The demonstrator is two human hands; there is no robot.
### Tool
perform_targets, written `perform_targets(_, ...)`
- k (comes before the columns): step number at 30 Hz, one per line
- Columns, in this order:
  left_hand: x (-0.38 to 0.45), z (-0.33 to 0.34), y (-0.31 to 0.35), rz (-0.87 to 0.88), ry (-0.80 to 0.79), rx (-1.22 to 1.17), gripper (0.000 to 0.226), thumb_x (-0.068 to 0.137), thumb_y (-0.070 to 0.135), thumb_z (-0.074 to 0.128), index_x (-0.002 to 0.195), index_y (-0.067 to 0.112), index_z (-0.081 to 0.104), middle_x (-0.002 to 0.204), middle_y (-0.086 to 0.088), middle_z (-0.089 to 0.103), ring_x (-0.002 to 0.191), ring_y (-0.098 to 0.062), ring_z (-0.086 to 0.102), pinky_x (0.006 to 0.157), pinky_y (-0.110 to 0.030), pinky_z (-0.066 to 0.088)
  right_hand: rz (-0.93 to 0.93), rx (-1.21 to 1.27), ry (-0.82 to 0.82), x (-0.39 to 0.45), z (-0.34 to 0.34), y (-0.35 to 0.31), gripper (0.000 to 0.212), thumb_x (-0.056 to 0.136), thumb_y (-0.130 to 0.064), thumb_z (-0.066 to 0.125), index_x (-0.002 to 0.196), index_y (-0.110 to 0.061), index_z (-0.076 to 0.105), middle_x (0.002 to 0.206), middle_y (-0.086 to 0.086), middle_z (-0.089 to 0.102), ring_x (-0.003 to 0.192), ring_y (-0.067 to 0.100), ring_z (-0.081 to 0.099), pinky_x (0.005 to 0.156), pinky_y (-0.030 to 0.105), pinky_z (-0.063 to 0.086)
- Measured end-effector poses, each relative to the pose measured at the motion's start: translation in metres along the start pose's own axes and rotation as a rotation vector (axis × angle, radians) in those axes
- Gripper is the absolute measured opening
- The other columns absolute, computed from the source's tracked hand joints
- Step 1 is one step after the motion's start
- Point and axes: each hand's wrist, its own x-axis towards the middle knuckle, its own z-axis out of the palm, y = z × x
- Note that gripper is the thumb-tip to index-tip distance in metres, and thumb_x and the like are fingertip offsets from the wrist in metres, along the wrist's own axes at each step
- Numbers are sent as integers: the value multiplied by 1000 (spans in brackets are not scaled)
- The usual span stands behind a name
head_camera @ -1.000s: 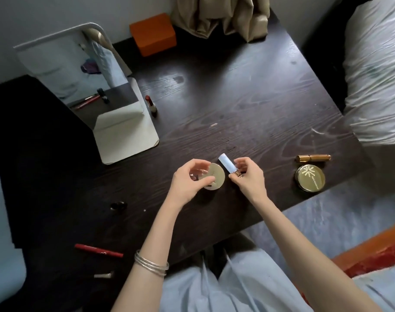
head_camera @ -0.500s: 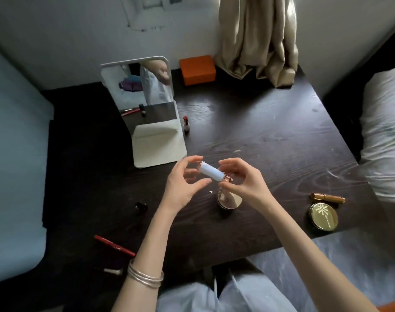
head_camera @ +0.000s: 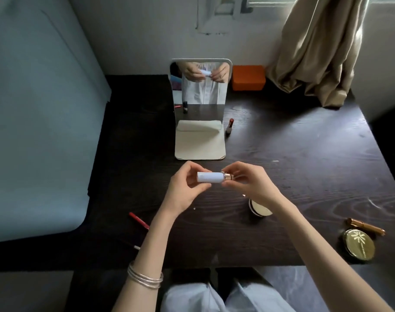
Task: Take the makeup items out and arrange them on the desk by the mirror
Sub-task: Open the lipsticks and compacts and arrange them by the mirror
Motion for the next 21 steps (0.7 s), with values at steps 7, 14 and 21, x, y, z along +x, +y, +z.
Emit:
perform_targets(7,6,4,-3,196,14,440,34,66,19,82,97,25,69,92,11,67,85,-4,61,76,-29,52,-35,-71,20,3,0,-2,30,63,-11,84,89,-15,70,77,-14,63,73,-5,60,69,7,44)
perform_targets(14,18,-13,1,128,-23,567,26,69,21,79,93,23,71,90,10,69,84,-7,61,80,-30,50,23,-80,99,-3,-23,18,28,62,-7,84,85,-17,70,85,-4,71,77,6,65,74,17,51)
perform_targets(21,18,-37,-4,91,91,549,29,68,17,81,95,21,70,91,12,66,85,0,59,73,-6,42,152,-27,170,-9,-69,34,36,61,-3,84,78,-30,66,84,-1,72,75,9,67,79,22,53)
